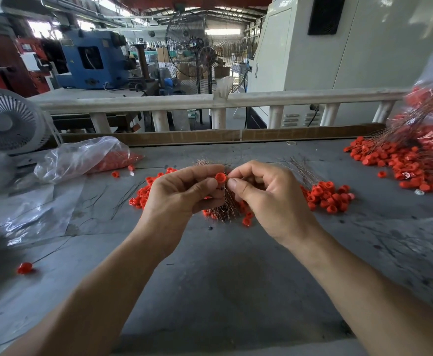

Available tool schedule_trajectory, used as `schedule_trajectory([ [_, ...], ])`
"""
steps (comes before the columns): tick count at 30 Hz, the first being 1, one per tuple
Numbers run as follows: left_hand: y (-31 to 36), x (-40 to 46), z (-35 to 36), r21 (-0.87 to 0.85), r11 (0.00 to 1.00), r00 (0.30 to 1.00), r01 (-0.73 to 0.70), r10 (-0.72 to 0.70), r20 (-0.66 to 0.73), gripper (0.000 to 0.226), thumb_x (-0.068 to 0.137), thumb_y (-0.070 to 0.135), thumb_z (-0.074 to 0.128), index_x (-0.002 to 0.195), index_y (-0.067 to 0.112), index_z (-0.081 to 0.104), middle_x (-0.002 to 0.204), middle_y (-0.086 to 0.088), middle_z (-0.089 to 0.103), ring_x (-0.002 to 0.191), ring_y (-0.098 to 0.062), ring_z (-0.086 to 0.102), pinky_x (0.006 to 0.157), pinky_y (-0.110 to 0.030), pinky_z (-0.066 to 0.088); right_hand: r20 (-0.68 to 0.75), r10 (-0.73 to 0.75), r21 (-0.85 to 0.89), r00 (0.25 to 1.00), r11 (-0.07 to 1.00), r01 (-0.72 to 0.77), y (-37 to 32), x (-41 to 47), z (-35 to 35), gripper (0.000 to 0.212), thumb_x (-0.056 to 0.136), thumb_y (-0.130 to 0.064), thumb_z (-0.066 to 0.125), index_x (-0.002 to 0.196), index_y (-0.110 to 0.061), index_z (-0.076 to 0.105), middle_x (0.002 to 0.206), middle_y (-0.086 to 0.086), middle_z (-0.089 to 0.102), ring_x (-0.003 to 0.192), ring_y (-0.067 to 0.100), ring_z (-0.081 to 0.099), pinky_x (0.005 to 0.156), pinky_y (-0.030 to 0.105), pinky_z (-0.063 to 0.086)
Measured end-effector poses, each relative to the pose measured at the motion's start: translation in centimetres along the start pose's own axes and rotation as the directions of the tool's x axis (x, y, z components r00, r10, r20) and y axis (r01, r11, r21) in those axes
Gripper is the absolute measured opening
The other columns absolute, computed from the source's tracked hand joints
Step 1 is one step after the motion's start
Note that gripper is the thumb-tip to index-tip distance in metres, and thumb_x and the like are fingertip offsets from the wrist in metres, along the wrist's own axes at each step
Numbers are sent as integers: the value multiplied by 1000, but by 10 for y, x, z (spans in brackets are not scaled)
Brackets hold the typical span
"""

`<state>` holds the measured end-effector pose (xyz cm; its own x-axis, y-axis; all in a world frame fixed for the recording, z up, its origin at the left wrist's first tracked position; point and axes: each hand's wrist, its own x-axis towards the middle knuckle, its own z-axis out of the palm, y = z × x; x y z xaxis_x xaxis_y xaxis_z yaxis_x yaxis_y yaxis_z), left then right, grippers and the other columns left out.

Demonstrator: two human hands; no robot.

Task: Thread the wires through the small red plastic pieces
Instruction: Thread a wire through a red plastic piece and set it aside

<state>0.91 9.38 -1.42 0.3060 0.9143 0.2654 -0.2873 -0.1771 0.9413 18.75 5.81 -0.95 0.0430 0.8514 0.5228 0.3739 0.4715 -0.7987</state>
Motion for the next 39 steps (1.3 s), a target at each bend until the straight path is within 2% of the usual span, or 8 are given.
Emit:
schedule_trajectory([
  [4, 2, -1, 0, 2, 1000, 1000, 7, -7, 11, 25, 80, 14, 71, 102, 15, 81, 91, -15, 75, 80, -23, 72, 76, -30, 60, 32, 10, 33, 999, 999, -11, 0, 1, 0, 16, 96, -11, 67, 86, -22, 73, 66, -1, 66, 58, 4, 56, 57, 17, 44],
  [7, 2, -1, 2, 3, 1000, 1000, -2, 2, 11, 23, 80, 15, 71, 101, 14, 81, 90, -15, 75, 79, -24, 72, 75, -30, 60, 52, 33, 54, 998, 998, -36, 1, 0, -1, 20, 99, -11, 62, 88, -24, 73, 68, -4, 66, 58, 2, 55, 56, 16, 43],
  [22, 6, -3, 4, -63, 997, 999, 33, -33, 8, 30, 81, 13, 67, 110, 3, 71, 102, -20, 76, 84, -26, 77, 74, -33, 64, 193, 198, 274, 961, 929, -247, 6, -1, 4, 18, 102, -6, 54, 108, -17, 67, 81, 7, 76, 67, 24, 72, 50, 20, 49],
  [25, 3, -2, 3, -77, 996, 999, 34, -34, 4, 30, 82, 14, 67, 109, 2, 71, 101, -21, 76, 91, -30, 76, 81, -35, 63, 147, 213, 140, 966, 962, -234, 10, 4, -2, 16, 102, -11, 58, 106, -21, 69, 85, 0, 78, 74, 17, 74, 63, 25, 54],
  [27, 2, -1, 1, -81, 996, 999, 33, -34, -12, 29, 82, 14, 68, 108, 1, 70, 101, -20, 76, 93, -30, 76, 82, -34, 63, -1, 222, -53, 975, 974, -222, 18, 10, -12, 13, 99, -16, 62, 100, -26, 70, 83, -7, 77, 72, 10, 72, 69, 29, 56],
  [31, 0, 1, -1, -79, 996, 998, 45, -49, -46, 30, 80, 15, 70, 107, 1, 71, 100, -20, 76, 93, -30, 76, 80, -34, 63, -268, 197, -476, 943, 824, -308, 37, 19, -43, 14, 90, -22, 70, 80, -32, 70, 71, -16, 70, 68, 1, 65, 64, 25, 49],
  [34, -1, 2, -2, -78, 996, 997, 47, -51, -50, 29, 80, 15, 71, 106, 2, 72, 100, -20, 76, 93, -31, 76, 81, -35, 63, -258, 263, -608, 930, 704, -368, 49, 18, -56, 19, 86, -26, 75, 69, -32, 69, 66, -19, 65, 67, 2, 62, 60, 25, 47],
  [39, -1, 1, -3, -64, 997, 998, 50, -52, -43, 29, 81, 14, 71, 108, 1, 72, 102, -21, 76, 95, -33, 75, 80, -34, 63, -109, 339, -609, 935, 720, -332, 50, 15, -47, 15, 84, -28, 80, 74, -33, 71, 75, -16, 70, 71, 8, 67, 66, 28, 53],
])
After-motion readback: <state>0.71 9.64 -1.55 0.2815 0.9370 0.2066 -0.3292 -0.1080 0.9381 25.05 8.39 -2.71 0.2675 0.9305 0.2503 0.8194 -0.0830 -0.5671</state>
